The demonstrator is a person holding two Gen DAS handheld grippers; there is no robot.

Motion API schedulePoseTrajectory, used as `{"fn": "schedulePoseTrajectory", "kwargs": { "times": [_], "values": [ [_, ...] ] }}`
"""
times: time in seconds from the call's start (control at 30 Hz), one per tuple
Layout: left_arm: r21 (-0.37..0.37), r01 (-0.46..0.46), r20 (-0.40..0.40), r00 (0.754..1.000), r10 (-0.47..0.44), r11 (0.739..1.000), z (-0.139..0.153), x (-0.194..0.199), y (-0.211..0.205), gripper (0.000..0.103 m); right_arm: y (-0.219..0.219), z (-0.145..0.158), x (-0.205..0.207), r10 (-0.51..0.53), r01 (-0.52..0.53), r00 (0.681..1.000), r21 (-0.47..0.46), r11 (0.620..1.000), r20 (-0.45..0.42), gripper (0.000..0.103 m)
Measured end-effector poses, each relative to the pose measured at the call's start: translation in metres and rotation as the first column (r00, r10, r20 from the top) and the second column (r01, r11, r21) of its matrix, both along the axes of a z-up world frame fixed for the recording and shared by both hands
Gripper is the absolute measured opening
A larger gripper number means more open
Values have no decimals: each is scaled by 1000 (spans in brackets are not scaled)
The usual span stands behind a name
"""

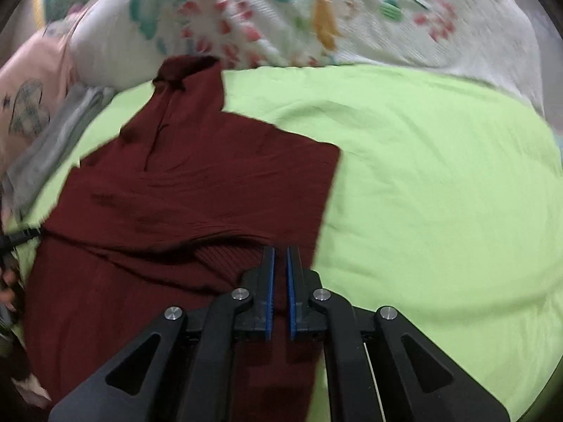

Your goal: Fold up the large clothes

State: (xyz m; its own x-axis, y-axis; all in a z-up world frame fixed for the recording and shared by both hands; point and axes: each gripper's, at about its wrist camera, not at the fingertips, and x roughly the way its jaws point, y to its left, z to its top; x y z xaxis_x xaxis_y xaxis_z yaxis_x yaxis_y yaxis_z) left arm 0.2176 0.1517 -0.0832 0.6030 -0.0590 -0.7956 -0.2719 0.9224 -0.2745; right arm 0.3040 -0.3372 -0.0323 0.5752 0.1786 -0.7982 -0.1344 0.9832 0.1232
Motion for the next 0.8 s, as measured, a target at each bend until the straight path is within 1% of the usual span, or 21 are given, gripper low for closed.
{"fn": "schedulePoseTrajectory", "kwargs": {
  "times": [0.1, 0.17, 0.2, 0.27, 0.3, 0.33, 0.37, 0.43, 0.47, 0.53, 0.57, 0.6, 0.67, 0.7, 0.73, 0.77, 0.8],
  "values": [
    [-34, -3, 5, 1000, 3, 999, -2, 0, 4, 42, -17, 12, -2, -59, 57, 998, 93, 994, 16, 7],
    [-54, -11, 8, 1000, 11, 998, -1, -1, 7, 42, -14, 16, 3, -46, 44, 999, 129, 991, 17, 7],
    [-64, -13, 8, 1000, 14, 998, -1, -1, 8, 42, -10, 18, 7, -35, 32, 999, 140, 990, 18, 10],
    [-67, -14, 7, 1000, 14, 998, -1, -1, 8, 42, 2, 16, 18, 5, -5, 1000, 149, 989, 0, 36],
    [-63, -12, 7, 1000, 12, 998, -1, -2, 8, 42, 10, 13, 22, 22, -20, 1000, 131, 991, -18, 65],
    [-58, -9, 5, 1000, 10, 998, 0, -2, 7, 42, 18, 10, 25, 38, -34, 999, 102, 994, -35, 76],
    [-56, -8, 4, 1000, 8, 998, 0, -2, 7, 42, 25, 6, 27, 60, -58, 997, 60, 997, -44, 75],
    [-60, -5, 5, 1000, 6, 998, 0, -1, 7, 42, 31, 3, 27, 79, -78, 995, 23, 997, -61, 75],
    [-62, -4, 7, 1000, 4, 998, -1, -1, 8, 42, 29, 1, 27, 74, -70, 994, 43, 997, -76, 75],
    [-61, -3, 10, 1000, 3, 998, -1, -2, 8, 42, 19, -2, 27, 61, -47, 993, 128, 991, -102, 74],
    [-61, -3, 10, 1000, 4, 998, -1, -2, 8, 42, 15, -2, 27, 54, -36, 993, 154, 987, -109, 74],
    [-60, -3, 10, 1000, 4, 998, -1, -2, 8, 42, 13, -2, 28, 45, -30, 993, 140, 990, -107, 73],
    [-59, -3, 10, 1000, 3, 998, -2, -2, 8, 42, 16, -4, 30, 40, -32, 993, 74, 997, -110, 70],
    [-59, -2, 9, 1000, 2, 998, -2, -2, 8, 42, 19, -8, 34, 44, -38, 990, 47, 998, -133, 64],
    [-60, -1, 9, 1000, 1, 998, -2, -2, 8, 42, 20, -11, 37, 48, -43, 988, 39, 998, -147, 52],
    [-61, -1, 9, 1000, 2, 998, -2, -2, 9, 42, 22, -15, 41, 59, -54, 985, 31, 998, -165, 43],
    [-60, -2, 9, 1000, 2, 998, -2, -2, 8, 42, 26, -19, 44, 81, -79, 980, 19, 997, -183, 26]
  ]
}}
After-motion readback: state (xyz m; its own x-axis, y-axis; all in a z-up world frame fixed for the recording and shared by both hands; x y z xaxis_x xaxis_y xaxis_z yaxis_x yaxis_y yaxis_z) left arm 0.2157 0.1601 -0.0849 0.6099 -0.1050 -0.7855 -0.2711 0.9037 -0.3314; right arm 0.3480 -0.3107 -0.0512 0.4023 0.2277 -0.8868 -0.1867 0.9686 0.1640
